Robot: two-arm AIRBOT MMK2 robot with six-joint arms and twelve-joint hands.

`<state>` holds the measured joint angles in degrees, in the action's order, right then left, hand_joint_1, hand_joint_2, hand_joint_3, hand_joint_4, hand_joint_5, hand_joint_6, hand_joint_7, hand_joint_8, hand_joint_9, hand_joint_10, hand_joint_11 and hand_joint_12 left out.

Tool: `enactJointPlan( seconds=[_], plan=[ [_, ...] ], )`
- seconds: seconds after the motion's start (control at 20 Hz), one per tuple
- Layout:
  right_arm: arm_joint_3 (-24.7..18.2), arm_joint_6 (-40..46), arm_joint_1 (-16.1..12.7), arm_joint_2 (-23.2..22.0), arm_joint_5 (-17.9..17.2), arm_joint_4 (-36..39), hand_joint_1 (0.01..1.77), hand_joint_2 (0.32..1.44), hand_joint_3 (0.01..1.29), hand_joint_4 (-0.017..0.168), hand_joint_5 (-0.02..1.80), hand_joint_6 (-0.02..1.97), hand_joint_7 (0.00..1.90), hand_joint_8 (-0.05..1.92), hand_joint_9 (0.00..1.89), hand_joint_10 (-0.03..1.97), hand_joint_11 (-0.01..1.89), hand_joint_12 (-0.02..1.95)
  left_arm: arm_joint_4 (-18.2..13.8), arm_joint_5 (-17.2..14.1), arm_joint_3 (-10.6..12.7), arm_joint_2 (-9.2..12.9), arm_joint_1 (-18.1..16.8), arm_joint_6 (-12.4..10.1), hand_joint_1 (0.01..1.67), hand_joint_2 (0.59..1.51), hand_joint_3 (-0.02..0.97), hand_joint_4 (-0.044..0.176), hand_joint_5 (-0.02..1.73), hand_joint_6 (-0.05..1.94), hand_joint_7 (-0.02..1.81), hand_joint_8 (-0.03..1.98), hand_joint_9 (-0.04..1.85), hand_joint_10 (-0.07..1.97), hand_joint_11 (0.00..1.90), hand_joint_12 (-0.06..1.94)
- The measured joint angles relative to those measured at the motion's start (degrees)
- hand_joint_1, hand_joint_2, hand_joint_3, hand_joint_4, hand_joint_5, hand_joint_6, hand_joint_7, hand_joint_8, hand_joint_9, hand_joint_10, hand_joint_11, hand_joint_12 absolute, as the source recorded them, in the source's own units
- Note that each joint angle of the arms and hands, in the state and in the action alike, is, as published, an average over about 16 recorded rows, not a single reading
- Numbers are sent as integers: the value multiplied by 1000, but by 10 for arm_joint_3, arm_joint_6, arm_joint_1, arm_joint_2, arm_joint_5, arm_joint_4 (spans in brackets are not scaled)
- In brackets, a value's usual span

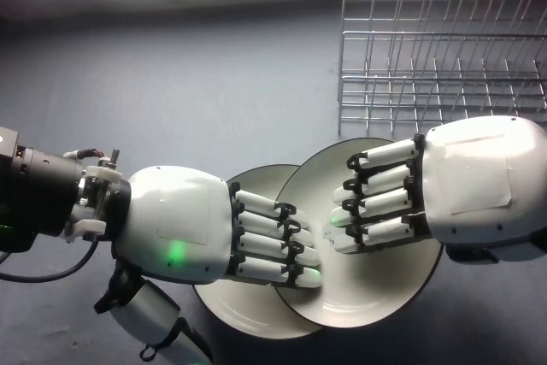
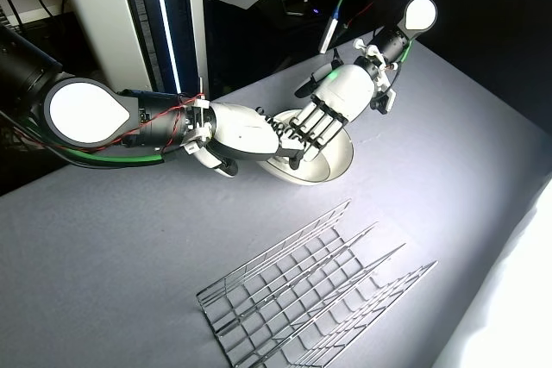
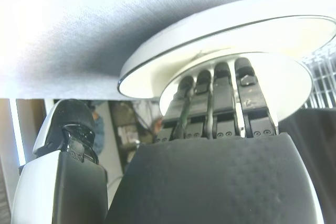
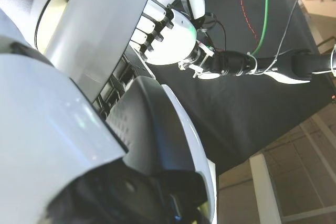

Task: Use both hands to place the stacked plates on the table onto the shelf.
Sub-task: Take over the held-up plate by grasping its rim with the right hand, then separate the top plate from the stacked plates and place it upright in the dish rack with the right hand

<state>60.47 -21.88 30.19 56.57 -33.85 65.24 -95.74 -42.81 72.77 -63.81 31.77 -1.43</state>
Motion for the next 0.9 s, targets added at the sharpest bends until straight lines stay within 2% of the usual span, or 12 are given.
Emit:
enactJointPlan(
  seconds=[0.2, 0.4, 0.65, 0.9],
  plan=[
    [2, -4, 0, 5, 1, -7, 1220, 1085, 15, 1, 416, 14, 379, 14, 374, 41, 69, 1107, 2, -2, 3, -2, 0, 0, 16, 1183, 6, -10, 5, -36, 2, -16, 46, -12, 39, 74],
    [3, -9, -1, 9, -2, -13, 1223, 1083, 15, -1, 523, 114, 524, 100, 522, 131, 207, 1195, 3, -3, 6, -3, 0, -1, 16, 1184, 6, -10, 6, -36, 2, -16, 51, -12, 42, 81],
    [5, -14, -5, 14, -6, -26, 1227, 1059, 14, -3, 645, 338, 700, 282, 702, 478, 428, 1273, 7, -3, 7, 1, -5, -6, 15, 1184, 6, -6, 12, -35, 15, -16, 65, -9, 42, 90],
    [5, -17, -17, 17, -9, -36, 1246, 1027, 14, -1, 733, 597, 825, 490, 837, 822, 634, 1285, 13, 2, 2, 19, -19, -16, 15, 1184, 6, -1, 38, -23, 47, -7, 81, -2, 42, 99]
  ],
)
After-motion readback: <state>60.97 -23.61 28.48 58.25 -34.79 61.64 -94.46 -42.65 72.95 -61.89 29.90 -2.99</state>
